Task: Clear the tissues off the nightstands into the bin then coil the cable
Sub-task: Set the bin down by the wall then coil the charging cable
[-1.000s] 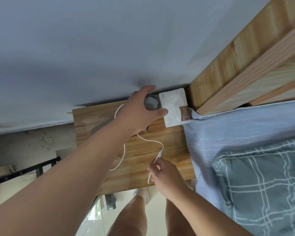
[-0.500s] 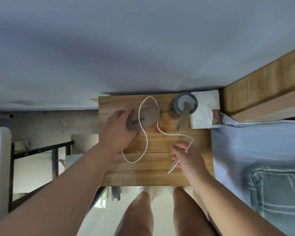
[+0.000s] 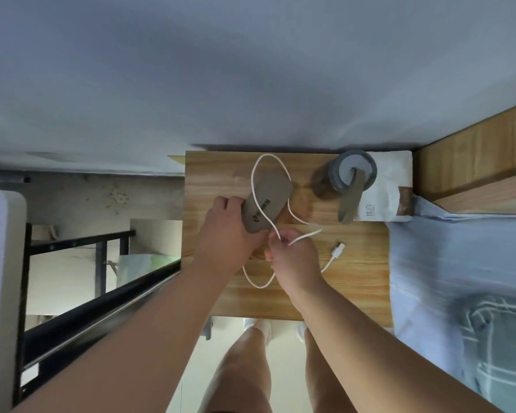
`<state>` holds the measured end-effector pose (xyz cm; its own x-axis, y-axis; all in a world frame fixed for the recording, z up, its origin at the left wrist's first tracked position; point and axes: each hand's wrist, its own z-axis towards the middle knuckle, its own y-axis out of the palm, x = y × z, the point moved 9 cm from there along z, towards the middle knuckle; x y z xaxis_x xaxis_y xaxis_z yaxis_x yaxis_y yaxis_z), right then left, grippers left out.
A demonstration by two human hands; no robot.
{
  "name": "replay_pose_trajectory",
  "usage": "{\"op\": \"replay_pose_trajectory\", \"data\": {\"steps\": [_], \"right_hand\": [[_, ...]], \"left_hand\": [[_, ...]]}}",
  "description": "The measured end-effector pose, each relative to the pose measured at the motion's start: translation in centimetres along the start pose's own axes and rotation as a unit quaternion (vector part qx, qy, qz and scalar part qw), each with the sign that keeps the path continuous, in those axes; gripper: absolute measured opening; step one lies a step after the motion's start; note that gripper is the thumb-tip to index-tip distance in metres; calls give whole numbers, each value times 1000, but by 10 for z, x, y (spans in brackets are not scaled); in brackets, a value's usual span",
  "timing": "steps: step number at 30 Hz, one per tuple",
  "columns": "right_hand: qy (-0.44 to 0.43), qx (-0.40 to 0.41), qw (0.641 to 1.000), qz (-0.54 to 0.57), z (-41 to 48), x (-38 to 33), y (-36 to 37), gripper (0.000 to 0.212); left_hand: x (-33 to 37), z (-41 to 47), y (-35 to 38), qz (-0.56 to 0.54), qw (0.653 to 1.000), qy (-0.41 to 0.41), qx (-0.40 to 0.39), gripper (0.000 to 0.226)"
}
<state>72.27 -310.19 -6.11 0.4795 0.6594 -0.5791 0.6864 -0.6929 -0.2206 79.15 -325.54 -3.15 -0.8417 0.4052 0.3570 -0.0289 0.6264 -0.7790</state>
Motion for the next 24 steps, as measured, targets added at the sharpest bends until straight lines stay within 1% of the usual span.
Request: {"op": "replay_pose_trajectory", "data": {"steps": [4, 8, 10, 12, 14, 15, 18, 21, 24], "right_hand": [[3, -18, 998, 68, -22, 5, -21, 25], [-56, -38, 997, 25, -60, 3, -55, 24], [-76, -35, 996, 36, -80, 1, -72, 24], [-83, -42, 994, 65, -98, -1, -84, 30], [-96, -47, 993, 52, -111, -1, -92, 37], [-103, -45, 993, 38, -115, -1, -95, 39], [-80, -39, 995, 45, -121, 11, -101, 41], [-48, -32, 997, 56, -122, 22, -103, 40], [-39, -19, 998, 49, -122, 27, -110, 38]], "left_hand": [[1, 4, -3, -13, 1000, -13, -9, 73], [9, 13, -9, -19, 1000, -17, -13, 87], [15, 18, -10, -6, 1000, -15, -19, 88], [20, 20, -12, 9, 1000, -16, -23, 90], [21, 20, -12, 1, 999, -32, -24, 92], [21, 20, -11, -10, 999, -41, -22, 90], [29, 23, -6, -28, 998, -44, -18, 84], [49, 27, -2, -31, 999, -35, -14, 86], [63, 30, 4, -75, 996, -55, -14, 87]]}}
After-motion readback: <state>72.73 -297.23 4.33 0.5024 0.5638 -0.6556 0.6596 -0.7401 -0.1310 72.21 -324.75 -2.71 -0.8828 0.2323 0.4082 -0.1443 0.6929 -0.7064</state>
